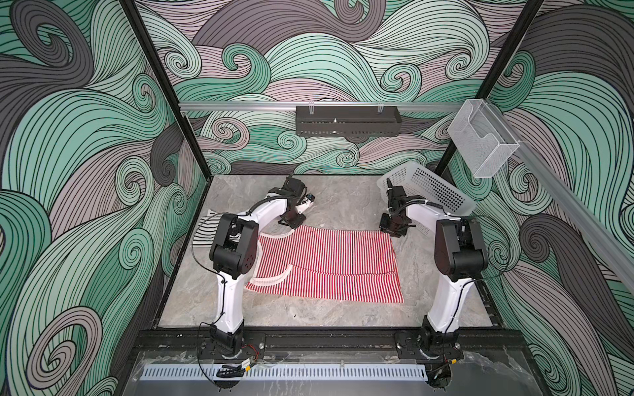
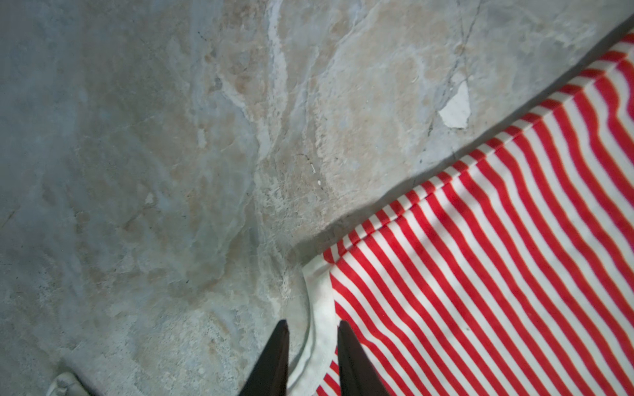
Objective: Fold and stack tank tops
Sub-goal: Fold the tank top at the center of the table.
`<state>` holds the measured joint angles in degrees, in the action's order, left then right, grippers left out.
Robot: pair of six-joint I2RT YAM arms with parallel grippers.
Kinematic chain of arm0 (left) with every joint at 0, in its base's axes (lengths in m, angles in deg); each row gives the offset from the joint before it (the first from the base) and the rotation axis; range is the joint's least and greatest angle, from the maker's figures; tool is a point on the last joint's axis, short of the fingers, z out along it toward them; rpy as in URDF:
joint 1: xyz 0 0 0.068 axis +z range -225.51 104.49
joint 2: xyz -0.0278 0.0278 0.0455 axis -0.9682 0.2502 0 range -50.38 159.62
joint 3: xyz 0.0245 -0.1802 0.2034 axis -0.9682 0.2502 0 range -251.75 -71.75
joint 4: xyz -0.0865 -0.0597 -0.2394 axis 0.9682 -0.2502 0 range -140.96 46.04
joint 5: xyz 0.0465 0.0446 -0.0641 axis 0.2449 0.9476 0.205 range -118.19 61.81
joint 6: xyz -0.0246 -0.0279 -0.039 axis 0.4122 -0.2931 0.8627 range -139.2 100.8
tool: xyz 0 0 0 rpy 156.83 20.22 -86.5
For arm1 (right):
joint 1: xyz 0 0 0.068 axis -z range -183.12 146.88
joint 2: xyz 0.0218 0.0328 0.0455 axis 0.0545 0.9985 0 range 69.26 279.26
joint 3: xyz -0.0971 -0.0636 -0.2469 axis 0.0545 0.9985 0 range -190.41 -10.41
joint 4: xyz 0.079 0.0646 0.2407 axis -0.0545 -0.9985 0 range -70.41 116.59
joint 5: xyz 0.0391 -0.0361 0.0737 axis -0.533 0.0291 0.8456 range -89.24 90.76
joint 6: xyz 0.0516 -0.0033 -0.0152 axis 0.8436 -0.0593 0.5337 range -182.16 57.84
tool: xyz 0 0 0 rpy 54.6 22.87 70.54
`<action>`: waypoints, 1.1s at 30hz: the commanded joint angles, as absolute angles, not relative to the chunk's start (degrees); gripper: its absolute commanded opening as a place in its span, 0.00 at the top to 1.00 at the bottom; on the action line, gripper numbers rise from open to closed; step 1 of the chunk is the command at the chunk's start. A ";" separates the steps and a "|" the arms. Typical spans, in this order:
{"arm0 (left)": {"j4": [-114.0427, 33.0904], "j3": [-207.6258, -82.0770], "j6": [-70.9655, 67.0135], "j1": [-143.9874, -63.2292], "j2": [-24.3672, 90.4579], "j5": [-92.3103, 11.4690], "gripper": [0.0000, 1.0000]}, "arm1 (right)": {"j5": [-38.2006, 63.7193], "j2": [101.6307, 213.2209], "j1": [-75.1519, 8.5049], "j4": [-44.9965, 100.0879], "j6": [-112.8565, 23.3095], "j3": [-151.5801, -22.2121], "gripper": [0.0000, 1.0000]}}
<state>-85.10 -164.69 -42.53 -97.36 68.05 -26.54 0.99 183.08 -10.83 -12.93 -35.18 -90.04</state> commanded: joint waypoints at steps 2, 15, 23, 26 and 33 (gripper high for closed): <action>-86.59 -166.62 -41.74 -96.90 69.32 -27.75 0.71 | -0.73 185.06 -10.33 -12.76 -35.09 -92.10 0.64; -86.40 -168.01 -41.61 -96.41 72.07 -28.30 0.71 | 0.62 187.67 -10.41 -13.81 -35.51 -95.29 0.65; -89.03 -171.81 -42.09 -96.00 74.86 -29.89 0.67 | 0.52 187.56 -11.27 -14.10 -35.89 -95.27 1.00; -91.06 -173.44 -42.73 -95.79 76.49 -30.82 0.66 | 0.00 186.48 -11.85 -14.48 -36.07 -95.19 1.00; -92.86 -175.46 -43.62 -95.55 78.49 -34.56 0.68 | -0.65 184.29 -13.14 -15.57 -36.76 -95.26 1.00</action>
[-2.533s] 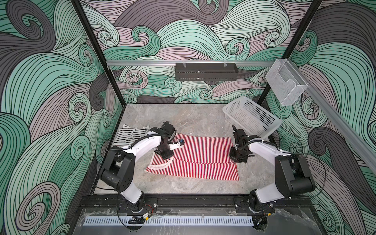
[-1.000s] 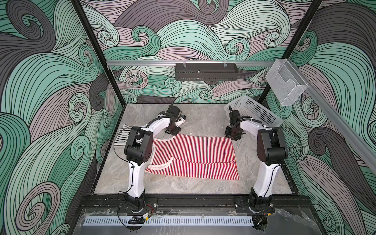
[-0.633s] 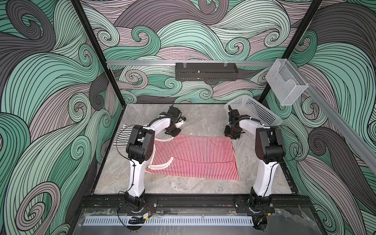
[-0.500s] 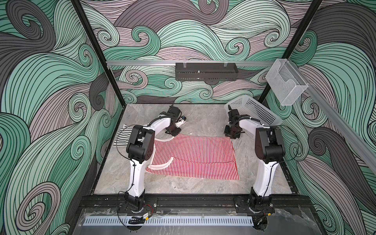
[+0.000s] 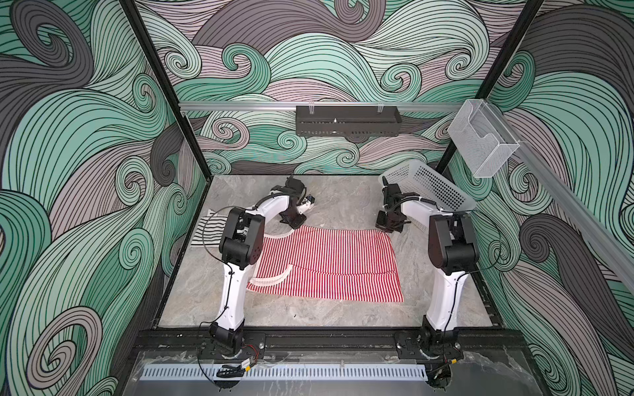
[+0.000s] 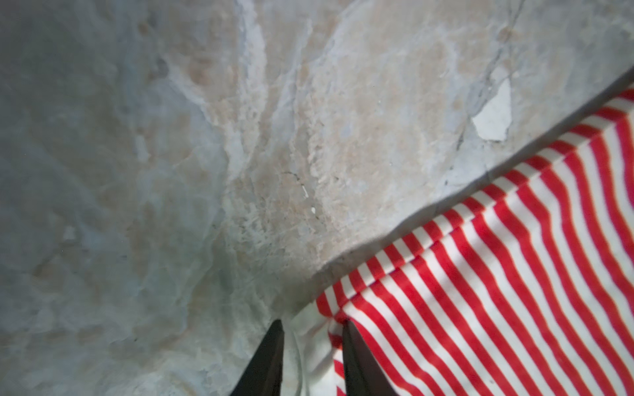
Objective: Fold and stack tank tops
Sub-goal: Fold the tank top at the center of the table.
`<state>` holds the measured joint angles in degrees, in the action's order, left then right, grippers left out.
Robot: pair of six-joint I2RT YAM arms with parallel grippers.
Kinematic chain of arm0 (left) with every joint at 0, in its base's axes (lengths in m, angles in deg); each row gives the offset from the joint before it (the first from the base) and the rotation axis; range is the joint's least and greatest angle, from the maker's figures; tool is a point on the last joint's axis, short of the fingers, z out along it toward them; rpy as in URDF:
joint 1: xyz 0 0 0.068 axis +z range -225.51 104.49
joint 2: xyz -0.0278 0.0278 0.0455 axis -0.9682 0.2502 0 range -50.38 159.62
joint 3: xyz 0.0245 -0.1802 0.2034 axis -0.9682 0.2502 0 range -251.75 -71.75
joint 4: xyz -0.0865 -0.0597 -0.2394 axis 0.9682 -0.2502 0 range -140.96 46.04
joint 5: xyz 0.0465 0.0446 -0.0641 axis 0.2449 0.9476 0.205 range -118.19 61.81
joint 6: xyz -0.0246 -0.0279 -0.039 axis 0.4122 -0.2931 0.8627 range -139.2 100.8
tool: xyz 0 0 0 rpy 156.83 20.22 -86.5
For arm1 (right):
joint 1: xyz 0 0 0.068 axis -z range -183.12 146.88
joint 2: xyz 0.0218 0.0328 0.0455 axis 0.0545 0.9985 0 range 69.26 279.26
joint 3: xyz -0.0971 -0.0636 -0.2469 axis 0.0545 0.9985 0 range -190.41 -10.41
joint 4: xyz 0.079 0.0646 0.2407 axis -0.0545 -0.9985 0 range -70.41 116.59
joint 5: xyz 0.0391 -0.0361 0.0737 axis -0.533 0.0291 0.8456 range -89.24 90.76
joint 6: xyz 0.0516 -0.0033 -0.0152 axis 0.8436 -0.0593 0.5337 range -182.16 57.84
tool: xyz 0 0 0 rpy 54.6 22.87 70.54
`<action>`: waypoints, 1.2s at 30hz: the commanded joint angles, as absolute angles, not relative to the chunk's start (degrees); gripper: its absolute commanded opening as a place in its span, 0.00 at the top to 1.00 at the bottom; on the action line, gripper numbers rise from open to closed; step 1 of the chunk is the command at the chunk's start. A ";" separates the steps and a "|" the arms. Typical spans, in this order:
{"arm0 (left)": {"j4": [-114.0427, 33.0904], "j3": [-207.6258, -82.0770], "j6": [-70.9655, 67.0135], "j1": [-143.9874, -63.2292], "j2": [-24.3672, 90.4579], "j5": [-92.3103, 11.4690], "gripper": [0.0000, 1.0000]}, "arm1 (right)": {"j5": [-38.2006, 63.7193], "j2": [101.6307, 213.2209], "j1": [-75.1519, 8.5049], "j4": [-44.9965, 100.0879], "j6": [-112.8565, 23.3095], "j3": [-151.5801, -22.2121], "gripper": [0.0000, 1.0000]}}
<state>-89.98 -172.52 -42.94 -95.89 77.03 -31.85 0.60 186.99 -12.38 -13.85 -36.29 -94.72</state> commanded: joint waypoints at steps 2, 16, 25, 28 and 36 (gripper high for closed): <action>-93.34 -176.73 -43.46 -95.26 79.20 -34.13 0.75 | -0.80 183.58 -13.46 -15.69 -36.94 -95.22 1.00; -88.56 -165.05 -43.63 -94.40 65.07 -36.38 1.00 | -8.66 173.37 -13.77 -16.30 -38.82 -88.54 1.00; -88.51 -159.18 -44.04 -94.36 59.36 -37.37 1.00 | -5.42 168.72 -13.68 -14.37 -38.44 -82.42 1.00; -89.18 -157.39 -44.99 -94.40 58.10 -38.79 1.00 | -3.76 166.53 -13.74 -13.53 -37.99 -79.89 1.00; -88.29 -150.54 -45.64 -94.55 53.36 -38.24 1.00 | -1.56 158.83 -13.75 -13.11 -36.71 -73.28 1.00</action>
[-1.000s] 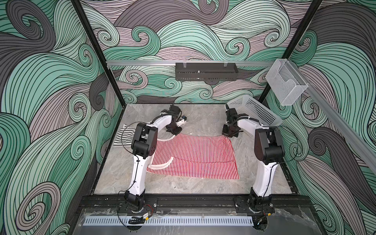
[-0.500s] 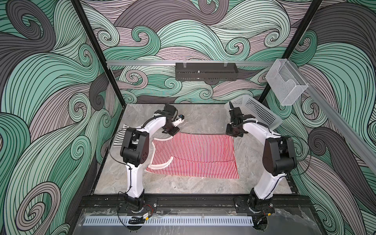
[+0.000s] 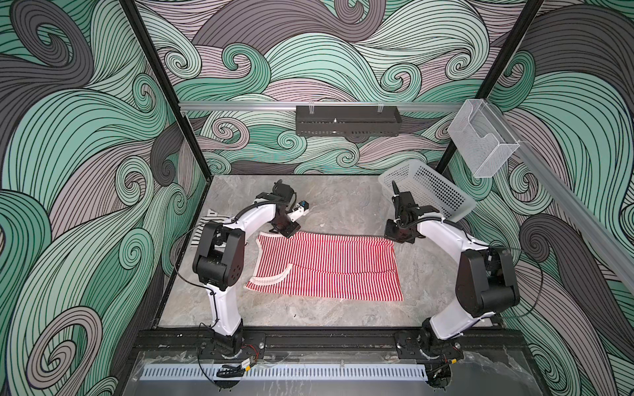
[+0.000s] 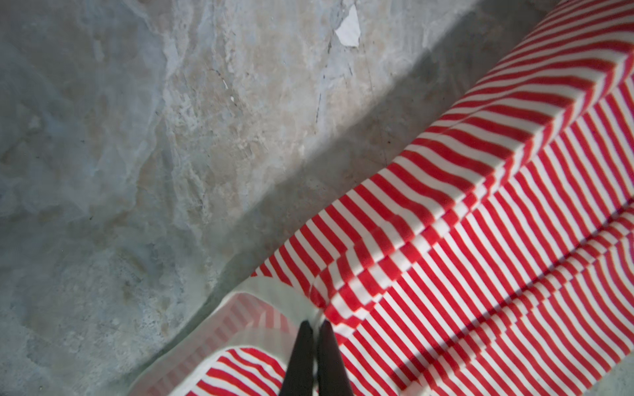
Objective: Fold and stack tank tops
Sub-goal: Fold the tank top at the center of the table.
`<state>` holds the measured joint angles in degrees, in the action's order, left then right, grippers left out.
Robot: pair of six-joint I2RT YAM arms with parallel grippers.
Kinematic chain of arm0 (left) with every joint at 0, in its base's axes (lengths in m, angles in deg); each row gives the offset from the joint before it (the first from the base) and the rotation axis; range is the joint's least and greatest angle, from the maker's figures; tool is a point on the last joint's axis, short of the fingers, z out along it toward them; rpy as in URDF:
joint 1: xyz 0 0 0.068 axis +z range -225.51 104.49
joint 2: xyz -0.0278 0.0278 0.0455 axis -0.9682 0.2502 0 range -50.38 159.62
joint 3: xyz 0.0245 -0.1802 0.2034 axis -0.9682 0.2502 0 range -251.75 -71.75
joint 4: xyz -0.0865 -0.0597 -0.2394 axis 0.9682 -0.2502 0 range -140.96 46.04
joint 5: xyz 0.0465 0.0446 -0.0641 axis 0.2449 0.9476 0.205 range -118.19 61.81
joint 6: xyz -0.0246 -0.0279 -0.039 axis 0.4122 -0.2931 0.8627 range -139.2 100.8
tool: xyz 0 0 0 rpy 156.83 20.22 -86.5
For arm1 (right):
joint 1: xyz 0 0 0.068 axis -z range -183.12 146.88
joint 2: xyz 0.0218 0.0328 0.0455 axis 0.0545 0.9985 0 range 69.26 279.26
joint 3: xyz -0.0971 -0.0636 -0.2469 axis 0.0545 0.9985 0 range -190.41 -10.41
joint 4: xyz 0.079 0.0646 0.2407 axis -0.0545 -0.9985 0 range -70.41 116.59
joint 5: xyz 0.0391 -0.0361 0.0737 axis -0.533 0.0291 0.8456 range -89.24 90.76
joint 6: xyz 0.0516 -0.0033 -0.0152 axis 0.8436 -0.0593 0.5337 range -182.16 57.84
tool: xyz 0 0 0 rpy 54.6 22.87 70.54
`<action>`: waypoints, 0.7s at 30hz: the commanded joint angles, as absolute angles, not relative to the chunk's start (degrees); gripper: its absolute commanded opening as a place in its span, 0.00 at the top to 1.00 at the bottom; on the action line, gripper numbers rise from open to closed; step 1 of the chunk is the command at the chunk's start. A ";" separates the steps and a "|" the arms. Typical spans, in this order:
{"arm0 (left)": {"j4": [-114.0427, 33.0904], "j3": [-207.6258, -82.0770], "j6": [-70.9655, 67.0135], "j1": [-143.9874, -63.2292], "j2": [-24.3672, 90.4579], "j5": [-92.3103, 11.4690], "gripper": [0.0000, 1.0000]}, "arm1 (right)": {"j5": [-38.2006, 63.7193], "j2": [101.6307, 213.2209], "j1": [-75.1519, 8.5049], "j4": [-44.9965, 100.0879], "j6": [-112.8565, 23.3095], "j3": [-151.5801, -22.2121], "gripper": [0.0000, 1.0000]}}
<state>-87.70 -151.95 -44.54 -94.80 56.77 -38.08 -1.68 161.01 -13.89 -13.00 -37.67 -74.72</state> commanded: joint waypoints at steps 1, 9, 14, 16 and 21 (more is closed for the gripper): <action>-88.10 -149.56 -45.56 -94.56 52.47 -38.62 1.00 | -1.16 158.22 -13.62 -13.13 -36.67 -72.57 1.00; -89.85 -145.41 -45.70 -95.50 50.92 -40.52 1.00 | 1.46 156.86 -13.61 -12.43 -36.08 -66.97 1.00; -89.61 -142.47 -45.50 -96.84 49.95 -40.52 1.00 | 0.95 154.66 -13.60 -12.30 -35.62 -63.83 1.00; -90.10 -141.79 -45.15 -97.25 49.92 -40.32 1.00 | 0.76 154.04 -13.56 -12.24 -35.28 -62.71 1.00; -90.13 -139.14 -44.95 -98.01 48.21 -40.84 1.00 | 0.90 153.59 -13.40 -11.19 -34.57 -60.87 1.00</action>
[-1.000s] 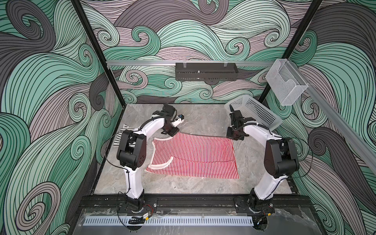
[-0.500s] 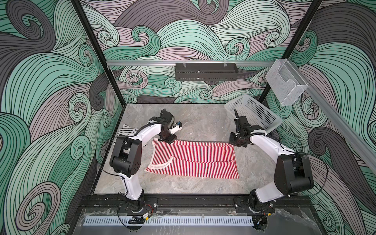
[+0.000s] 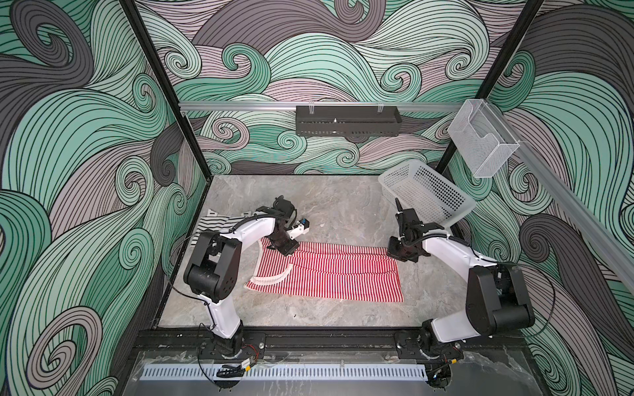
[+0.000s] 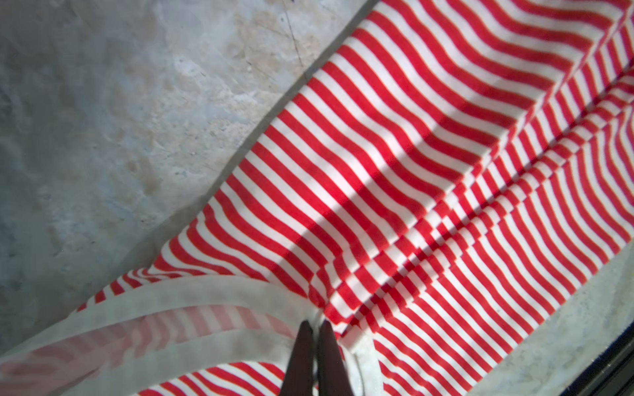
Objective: Fold and stack tank tops
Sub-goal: Fold the tank top at the center of the table.
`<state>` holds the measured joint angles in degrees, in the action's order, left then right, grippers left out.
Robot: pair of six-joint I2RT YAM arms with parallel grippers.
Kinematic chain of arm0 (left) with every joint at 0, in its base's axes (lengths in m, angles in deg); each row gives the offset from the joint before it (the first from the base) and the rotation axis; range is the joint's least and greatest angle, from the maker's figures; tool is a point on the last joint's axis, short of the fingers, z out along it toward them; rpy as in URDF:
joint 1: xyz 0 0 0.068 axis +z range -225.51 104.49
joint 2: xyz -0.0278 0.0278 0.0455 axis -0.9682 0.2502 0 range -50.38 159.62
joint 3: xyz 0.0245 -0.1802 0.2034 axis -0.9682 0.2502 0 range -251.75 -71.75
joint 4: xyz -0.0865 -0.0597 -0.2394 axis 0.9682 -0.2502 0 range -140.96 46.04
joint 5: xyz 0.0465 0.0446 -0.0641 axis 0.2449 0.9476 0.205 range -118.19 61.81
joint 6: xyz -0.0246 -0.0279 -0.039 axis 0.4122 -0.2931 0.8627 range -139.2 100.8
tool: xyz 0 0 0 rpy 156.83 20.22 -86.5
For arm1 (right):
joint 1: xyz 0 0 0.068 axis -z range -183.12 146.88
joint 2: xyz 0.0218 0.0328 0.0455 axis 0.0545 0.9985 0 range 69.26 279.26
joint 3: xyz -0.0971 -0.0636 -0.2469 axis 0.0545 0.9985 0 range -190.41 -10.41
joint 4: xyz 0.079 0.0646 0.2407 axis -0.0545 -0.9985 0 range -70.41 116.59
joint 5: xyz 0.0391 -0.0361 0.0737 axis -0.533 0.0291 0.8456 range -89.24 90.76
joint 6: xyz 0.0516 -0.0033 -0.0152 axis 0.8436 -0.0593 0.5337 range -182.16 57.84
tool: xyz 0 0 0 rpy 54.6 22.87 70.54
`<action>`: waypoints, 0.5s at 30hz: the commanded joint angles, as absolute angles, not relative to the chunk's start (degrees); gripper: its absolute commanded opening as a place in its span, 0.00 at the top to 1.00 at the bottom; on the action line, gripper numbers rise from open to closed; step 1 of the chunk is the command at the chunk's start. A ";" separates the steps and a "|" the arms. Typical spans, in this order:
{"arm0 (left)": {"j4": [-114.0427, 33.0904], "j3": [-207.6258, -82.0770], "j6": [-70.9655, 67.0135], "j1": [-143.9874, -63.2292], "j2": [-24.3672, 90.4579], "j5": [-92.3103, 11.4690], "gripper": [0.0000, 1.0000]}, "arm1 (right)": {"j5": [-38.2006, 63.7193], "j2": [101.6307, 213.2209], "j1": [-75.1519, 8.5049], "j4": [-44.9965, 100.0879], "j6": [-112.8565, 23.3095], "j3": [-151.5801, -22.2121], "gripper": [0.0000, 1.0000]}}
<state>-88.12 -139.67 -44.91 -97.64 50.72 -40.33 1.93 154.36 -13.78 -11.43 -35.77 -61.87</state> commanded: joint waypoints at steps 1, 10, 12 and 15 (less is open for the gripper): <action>-90.19 -138.63 -44.95 -98.33 47.85 -40.87 1.00 | 0.83 153.63 -13.37 -11.09 -34.50 -60.69 1.00; -90.16 -135.96 -44.61 -100.23 47.07 -39.01 1.00 | 1.01 152.11 -13.18 -11.00 -34.21 -57.99 1.00; -89.97 -135.73 -44.48 -100.43 47.24 -38.66 0.98 | 1.63 151.81 -13.21 -11.04 -34.25 -57.37 1.00; -89.99 -136.46 -43.59 -100.55 48.20 -36.74 0.87 | 3.62 151.63 -13.10 -11.30 -34.21 -56.88 0.90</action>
<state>-88.29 -135.80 -44.45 -100.42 48.51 -39.09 2.78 152.61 -13.49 -10.49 -34.78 -57.54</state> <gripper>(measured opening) 0.118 0.076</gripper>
